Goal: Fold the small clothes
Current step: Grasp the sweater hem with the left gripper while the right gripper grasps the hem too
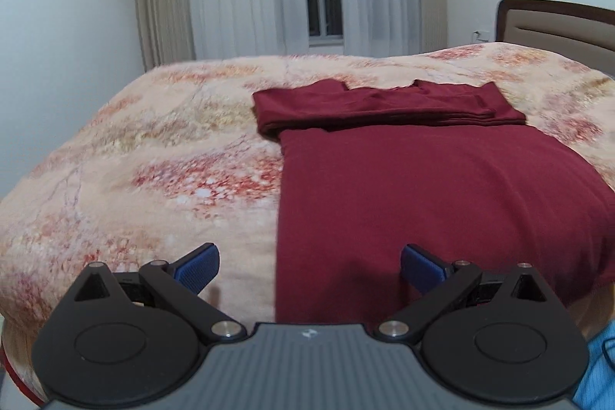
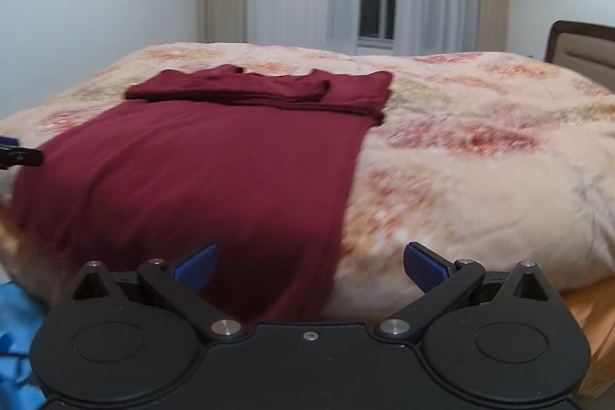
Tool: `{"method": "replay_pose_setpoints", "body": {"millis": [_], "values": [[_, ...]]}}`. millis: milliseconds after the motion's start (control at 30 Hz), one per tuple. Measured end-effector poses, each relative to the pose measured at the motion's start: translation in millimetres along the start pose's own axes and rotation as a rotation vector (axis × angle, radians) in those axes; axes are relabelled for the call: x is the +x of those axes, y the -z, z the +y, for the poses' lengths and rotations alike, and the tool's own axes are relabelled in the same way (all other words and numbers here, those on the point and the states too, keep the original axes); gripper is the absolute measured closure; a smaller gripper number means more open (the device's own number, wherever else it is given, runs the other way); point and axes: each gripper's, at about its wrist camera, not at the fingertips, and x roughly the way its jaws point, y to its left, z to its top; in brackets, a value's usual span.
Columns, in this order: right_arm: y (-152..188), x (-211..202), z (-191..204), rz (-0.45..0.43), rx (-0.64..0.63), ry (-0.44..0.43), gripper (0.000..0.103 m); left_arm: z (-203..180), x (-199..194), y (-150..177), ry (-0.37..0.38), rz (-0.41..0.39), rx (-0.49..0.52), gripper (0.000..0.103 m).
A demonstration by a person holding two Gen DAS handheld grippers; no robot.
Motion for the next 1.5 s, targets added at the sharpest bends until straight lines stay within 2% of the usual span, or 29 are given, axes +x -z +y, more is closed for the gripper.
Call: {"method": "replay_pose_setpoints", "body": {"millis": [167,233,333,433,467,500,567,600,633,733,867,1100,1233,1433,1500], "values": [[15,-7,20,0.045,-0.022,-0.087,0.001,-34,-22,14,0.048,-0.055,0.128,0.0],[18,-3,19,0.076,0.027,-0.096,0.001,-43,-25,18,0.082,-0.058,0.152,0.0],[22,4,8,0.111,0.159,-0.125,0.008,-53,-25,22,0.109,-0.059,0.18,0.0],[26,10,-4,0.149,0.279,-0.152,0.025,-62,-27,26,0.126,-0.063,0.209,0.0],[27,12,-6,0.164,0.301,-0.156,0.04,-64,-28,27,0.13,-0.066,0.218,0.0],[28,13,-7,0.176,0.314,-0.156,0.049,-67,-29,28,0.132,-0.068,0.227,0.0],[27,10,-7,0.179,0.321,-0.151,0.075,-71,-31,31,0.139,-0.074,0.239,0.0],[26,7,-8,0.178,0.327,-0.162,0.084,-74,-32,34,0.144,-0.071,0.246,0.0],[24,5,-9,0.172,0.342,-0.185,0.086,-77,-33,37,0.149,-0.072,0.256,0.0],[15,-9,-17,0.137,0.421,-0.271,0.091,-88,-37,47,0.12,-0.106,0.285,0.0],[-5,-28,-31,0.063,0.617,-0.418,0.091,-107,-46,60,0.089,-0.181,0.348,0.0],[-58,-57,-34,-0.104,0.677,-0.492,0.091,-143,-44,81,0.089,-0.227,0.468,0.0],[-75,-62,-38,-0.139,0.68,-0.502,0.091,-173,-30,97,-0.051,-0.276,0.592,0.0],[-77,-67,-40,-0.146,0.682,-0.502,0.091,-177,-17,92,-0.208,-0.325,0.594,0.0],[-74,-68,-43,-0.147,0.687,-0.499,0.091,-169,-16,88,-0.232,-0.321,0.571,0.0]]}}
